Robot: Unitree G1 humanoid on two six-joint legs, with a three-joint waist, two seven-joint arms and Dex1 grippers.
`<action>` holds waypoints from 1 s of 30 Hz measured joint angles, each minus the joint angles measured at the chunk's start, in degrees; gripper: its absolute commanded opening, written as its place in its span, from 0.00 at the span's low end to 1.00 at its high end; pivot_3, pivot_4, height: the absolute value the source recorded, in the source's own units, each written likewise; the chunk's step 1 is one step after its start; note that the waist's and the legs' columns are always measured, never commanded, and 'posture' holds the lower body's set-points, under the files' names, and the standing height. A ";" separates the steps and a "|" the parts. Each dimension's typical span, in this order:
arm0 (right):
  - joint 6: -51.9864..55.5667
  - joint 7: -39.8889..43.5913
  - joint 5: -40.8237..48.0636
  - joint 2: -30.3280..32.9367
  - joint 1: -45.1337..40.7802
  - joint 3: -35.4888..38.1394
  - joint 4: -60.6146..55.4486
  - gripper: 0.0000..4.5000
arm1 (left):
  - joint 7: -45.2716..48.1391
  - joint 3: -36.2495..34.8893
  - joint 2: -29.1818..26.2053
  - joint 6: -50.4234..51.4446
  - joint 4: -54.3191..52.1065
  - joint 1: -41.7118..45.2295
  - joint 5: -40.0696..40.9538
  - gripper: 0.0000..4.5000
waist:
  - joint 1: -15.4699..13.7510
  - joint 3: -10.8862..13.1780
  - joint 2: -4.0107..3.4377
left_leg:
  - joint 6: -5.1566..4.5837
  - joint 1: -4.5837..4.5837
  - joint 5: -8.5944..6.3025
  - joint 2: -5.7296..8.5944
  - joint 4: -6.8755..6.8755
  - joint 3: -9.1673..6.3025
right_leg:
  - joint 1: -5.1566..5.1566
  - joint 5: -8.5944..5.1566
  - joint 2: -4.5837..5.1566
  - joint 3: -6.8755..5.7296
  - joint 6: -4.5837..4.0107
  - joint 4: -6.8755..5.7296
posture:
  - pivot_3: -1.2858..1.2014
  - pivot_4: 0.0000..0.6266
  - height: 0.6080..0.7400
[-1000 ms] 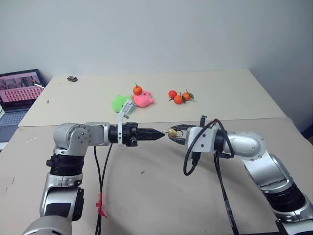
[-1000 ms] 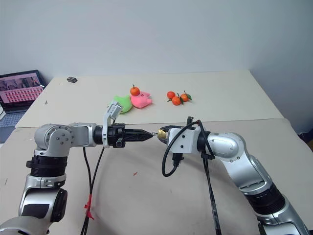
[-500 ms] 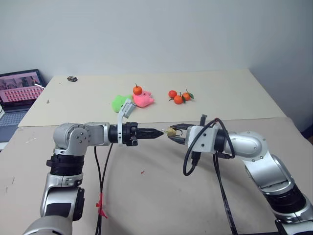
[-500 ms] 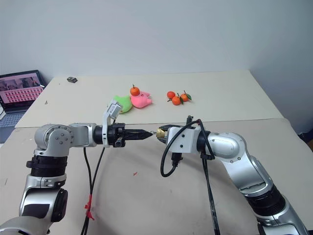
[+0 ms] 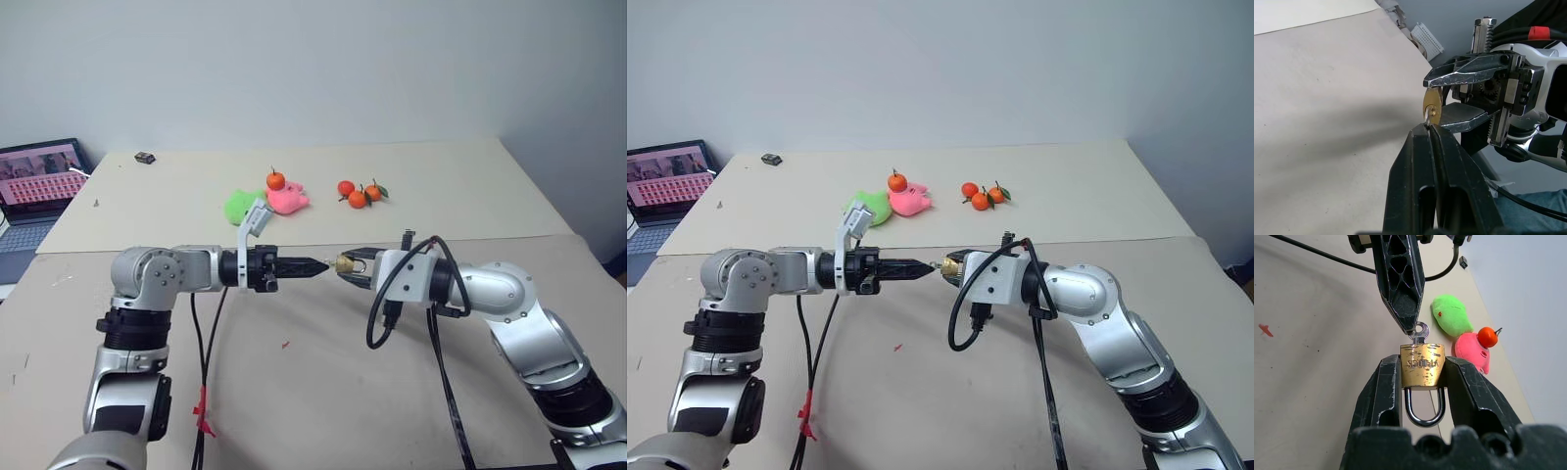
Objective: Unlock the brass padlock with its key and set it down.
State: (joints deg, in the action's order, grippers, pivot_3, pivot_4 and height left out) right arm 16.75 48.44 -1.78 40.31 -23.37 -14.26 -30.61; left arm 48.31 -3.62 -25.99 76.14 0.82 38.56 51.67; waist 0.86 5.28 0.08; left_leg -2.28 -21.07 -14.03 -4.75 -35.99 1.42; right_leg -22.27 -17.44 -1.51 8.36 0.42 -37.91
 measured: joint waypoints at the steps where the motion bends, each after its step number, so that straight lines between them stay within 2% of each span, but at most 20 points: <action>1: 0.04 -0.01 0.00 0.00 0.00 0.05 -0.02 0.20 | -0.02 0.01 0.03 -0.15 0.00 0.03 -0.03 0.02 | -0.01 0.00 0.00 | 0.00 0.00 0.00 0.00 0.00 0.00 | 0.00 0.00 0.00 0.00 0.00 0.00 | 0.52 0.24 0.39; 8: 0.18 -0.02 0.01 0.00 0.00 1.09 -0.41 0.20 | 3.71 4.02 -2.09 -8.43 -2.92 0.04 -3.95 0.02 | -0.02 0.01 0.01 | 0.06 0.00 0.03 0.00 0.02 0.00 | 0.00 0.00 0.00 0.01 -0.01 0.06 | 0.52 0.24 0.39; 13: 0.27 1.17 0.46 -0.02 0.18 0.92 -1.03 0.20 | 10.11 10.81 -7.59 -20.87 -8.87 -1.44 -12.05 0.02 | -0.04 0.01 0.01 | 0.09 -0.01 0.05 0.00 0.05 0.00 | 0.00 -0.01 0.00 0.01 -0.04 0.10 | 0.52 0.24 0.39; 18: 0.92 1.17 0.62 -0.68 0.22 0.80 -1.34 0.20 | 15.56 18.88 -8.62 -29.52 -11.63 -3.08 -17.92 0.02 | -0.14 0.01 0.01 | 0.06 -0.03 0.03 0.03 0.00 0.00 | 0.03 -0.01 0.03 0.02 -0.03 0.19 | 0.52 0.24 0.39; 26: 1.45 1.17 0.70 -0.68 0.22 0.80 -1.45 0.20 | 16.74 19.32 -8.02 -31.24 -11.50 -3.27 -18.75 0.02 | 0.00 0.04 0.05 | -0.04 -0.06 -0.02 0.02 0.03 0.00 | 0.04 -0.02 0.02 0.02 -0.02 0.17 | 0.52 0.24 0.39; 30: 1.47 1.19 0.80 -0.67 0.21 0.80 -1.45 0.20 | 15.12 18.19 -7.49 -27.44 -9.71 -3.14 -17.88 0.02 | -0.01 0.04 0.06 | -0.04 -0.05 -0.02 0.02 0.02 0.00 | 0.03 -0.02 0.02 0.02 -0.02 0.17 | 0.52 0.24 0.39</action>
State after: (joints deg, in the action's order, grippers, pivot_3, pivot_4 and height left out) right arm 18.22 49.63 -0.98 39.64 -23.16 -13.45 -32.06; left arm 63.43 14.57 -33.48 48.70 -8.89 35.42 33.79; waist 0.85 5.32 0.14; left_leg -2.32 -21.12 -14.05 -4.73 -35.97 1.42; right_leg -22.23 -17.46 -1.49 8.38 0.40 -37.74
